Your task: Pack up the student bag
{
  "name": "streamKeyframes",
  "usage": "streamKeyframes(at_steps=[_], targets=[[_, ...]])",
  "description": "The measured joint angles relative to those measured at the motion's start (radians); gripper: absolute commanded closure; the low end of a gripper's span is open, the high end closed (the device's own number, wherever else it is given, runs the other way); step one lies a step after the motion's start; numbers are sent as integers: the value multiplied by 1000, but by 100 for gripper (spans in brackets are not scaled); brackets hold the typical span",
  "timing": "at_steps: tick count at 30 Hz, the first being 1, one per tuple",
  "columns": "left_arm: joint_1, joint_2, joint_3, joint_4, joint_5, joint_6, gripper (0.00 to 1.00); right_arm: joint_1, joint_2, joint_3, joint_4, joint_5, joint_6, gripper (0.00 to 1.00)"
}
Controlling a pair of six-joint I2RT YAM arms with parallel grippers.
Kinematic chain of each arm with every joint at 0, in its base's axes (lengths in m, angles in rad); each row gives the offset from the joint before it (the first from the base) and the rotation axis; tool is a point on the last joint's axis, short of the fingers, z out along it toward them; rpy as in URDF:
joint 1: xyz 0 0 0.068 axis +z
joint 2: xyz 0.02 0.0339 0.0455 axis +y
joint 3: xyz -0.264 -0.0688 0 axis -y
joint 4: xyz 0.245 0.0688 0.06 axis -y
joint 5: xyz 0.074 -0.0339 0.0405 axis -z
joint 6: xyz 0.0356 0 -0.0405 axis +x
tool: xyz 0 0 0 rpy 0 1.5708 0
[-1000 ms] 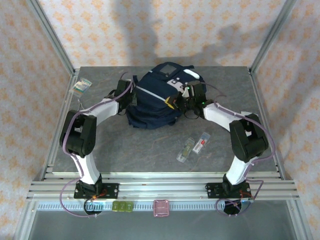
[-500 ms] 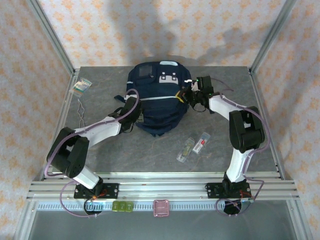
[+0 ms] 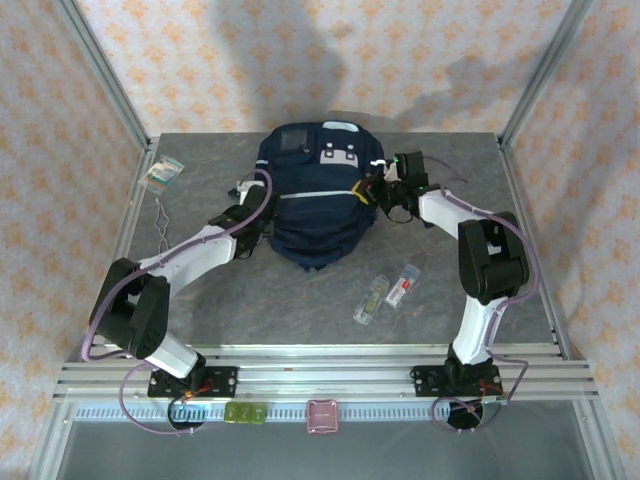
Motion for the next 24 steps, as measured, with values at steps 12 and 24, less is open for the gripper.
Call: streamKeyframes(at_steps=[12, 24], targets=[[-102, 53, 91, 169, 222, 417, 34, 0, 0, 0, 17, -26, 12, 100], [-105, 252, 244, 174, 303, 648, 42, 0, 0, 0, 23, -29, 17, 100]])
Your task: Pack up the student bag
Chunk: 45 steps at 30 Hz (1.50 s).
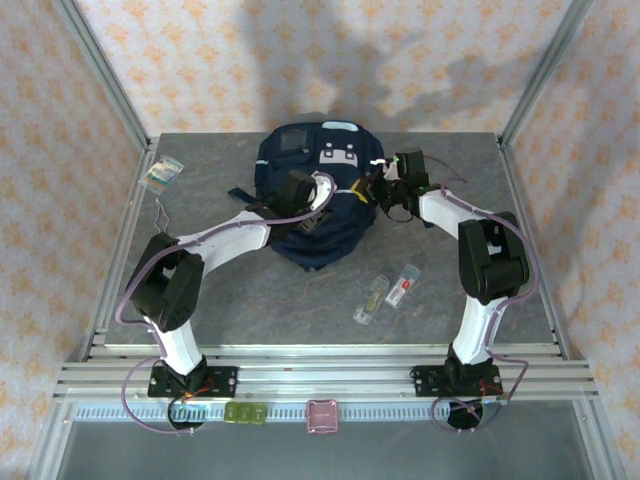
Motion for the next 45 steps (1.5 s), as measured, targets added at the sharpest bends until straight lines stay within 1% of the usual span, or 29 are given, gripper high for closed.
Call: streamKeyframes(at_steps=[1, 3, 4, 5, 7, 8, 9, 10, 11, 13, 14, 15, 16, 17, 18, 19, 22, 25, 28, 30, 33, 37, 42, 45], targets=[[-1, 6, 5, 0, -1, 9, 46, 0, 0, 0, 0, 0, 2, 100], [-3, 19, 13, 3, -13, 20, 60, 0, 0, 0, 1, 0, 3, 100], [-5, 23, 15, 3, -23, 32, 63, 0, 0, 0, 1, 0, 3, 100], [-8, 31, 20, 4, -40, 32, 70, 0, 0, 0, 3, 0, 4, 100], [-10, 43, 27, 19, -76, 33, 73, 0, 0, 0, 7, 0, 10, 100], [-10, 47, 27, 27, -88, 34, 76, 0, 0, 0, 8, 0, 11, 100], [-10, 47, 27, 37, -102, 33, 76, 0, 0, -1, 11, -1, 13, 100], [-10, 47, 27, 46, -108, 34, 74, 0, -1, -3, 15, -1, 14, 100], [-10, 47, 27, 57, -111, 34, 70, 0, -2, -6, 19, -1, 15, 100], [-10, 47, 27, 70, -121, 30, 55, 0, -6, -13, 27, 0, 18, 100], [-10, 47, 27, 71, -132, 27, 52, 0, -7, -17, 31, 0, 18, 100], [-9, 50, 29, 71, -142, 29, 54, 0, -8, -19, 32, 0, 18, 97], [-9, 56, 35, 71, -151, 29, 60, 0, -8, -23, 36, 0, 18, 94], [-9, 68, 44, 71, -158, 29, 80, 0, -8, -24, 38, 1, 18, 90], [-9, 82, 51, 74, -160, 26, 96, 0, -8, -24, 38, 0, 19, 84], [-10, 93, 54, 75, -160, 27, 100, 0, -9, -24, 39, 1, 20, 79], [-14, 138, 67, 71, -183, 21, 100, -3, -26, -24, 21, 10, 2, 64], [-14, 161, 119, 23, -195, -8, 100, -9, -72, -21, -46, 50, -36, 53], [-13, 161, 196, -43, -212, -51, 100, -16, -154, -20, -142, 132, -93, 43], [-11, 159, 248, -85, -216, -79, 100, -19, -240, -20, -226, 218, -136, 36], [-8, 159, 323, -164, -215, -122, 100, -21, -373, -25, -332, 325, -190, 34], [-7, 159, 418, -266, -224, -181, 100, -9, -542, -109, -446, 399, -237, 33], [-7, 159, 471, -329, -241, -253, 100, 67, -686, -337, -603, 484, -226, 33], [-7, 159, 472, -344, -241, -280, 100, 71, -749, -455, -670, 544, -179, 33]])
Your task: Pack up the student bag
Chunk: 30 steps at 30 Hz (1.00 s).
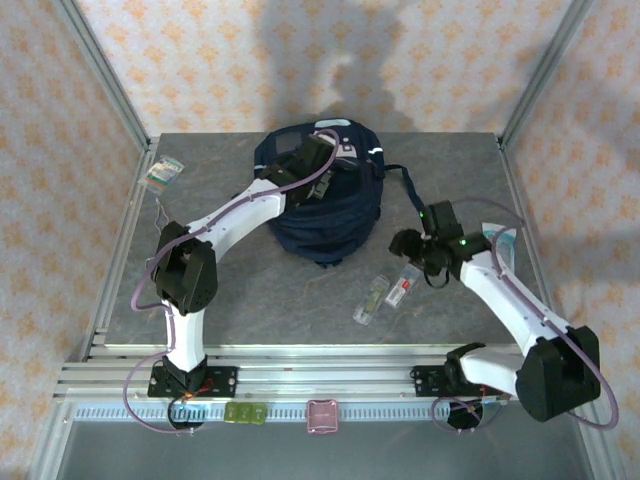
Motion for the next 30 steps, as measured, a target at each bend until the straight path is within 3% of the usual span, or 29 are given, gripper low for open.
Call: streamKeyframes(at_steps=[9, 19, 21, 26, 30], targets=[[0, 0, 1, -8, 4, -33, 100, 56, -37, -180, 37, 48, 171, 32], [0, 0, 1, -8, 28, -67, 100, 80, 188, -174, 158, 95, 246, 36], [0, 0, 1, -8, 30, -73, 100, 80, 237, -161, 160, 109, 248, 42], [0, 0, 1, -8, 31, -81, 100, 85, 266, -125, 105, 145, 257, 72], [0, 0, 1, -8, 32, -81, 100, 79, 257, -102, 122, 176, 245, 80]])
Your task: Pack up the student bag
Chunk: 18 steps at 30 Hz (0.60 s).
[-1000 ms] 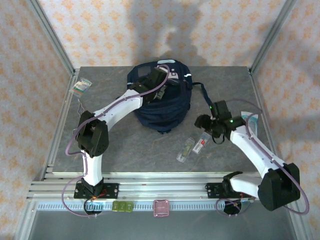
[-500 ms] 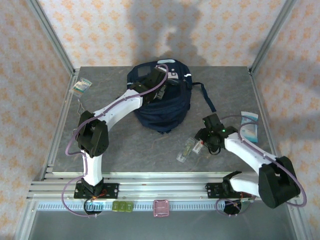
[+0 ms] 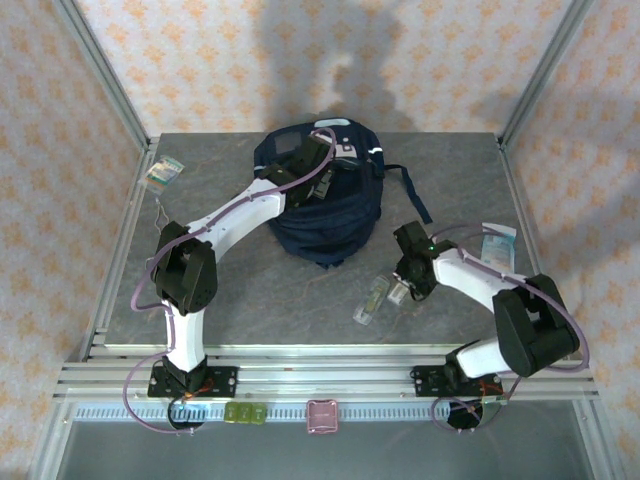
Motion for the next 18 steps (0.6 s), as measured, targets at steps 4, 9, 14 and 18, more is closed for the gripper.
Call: streamKeyframes(at_steps=[4, 9, 14, 18], targets=[[0, 0, 11, -13, 5, 0, 100, -12, -63, 71, 0, 19, -33, 82], [0, 0, 32, -28, 25, -4, 100, -12, -125, 195, 103, -66, -51, 82], [0, 0, 51, -50, 56, -28, 100, 11, -35, 290, 304, -236, -14, 80], [0, 0, 69, -66, 83, -53, 100, 41, 132, 388, 441, -339, 34, 79]])
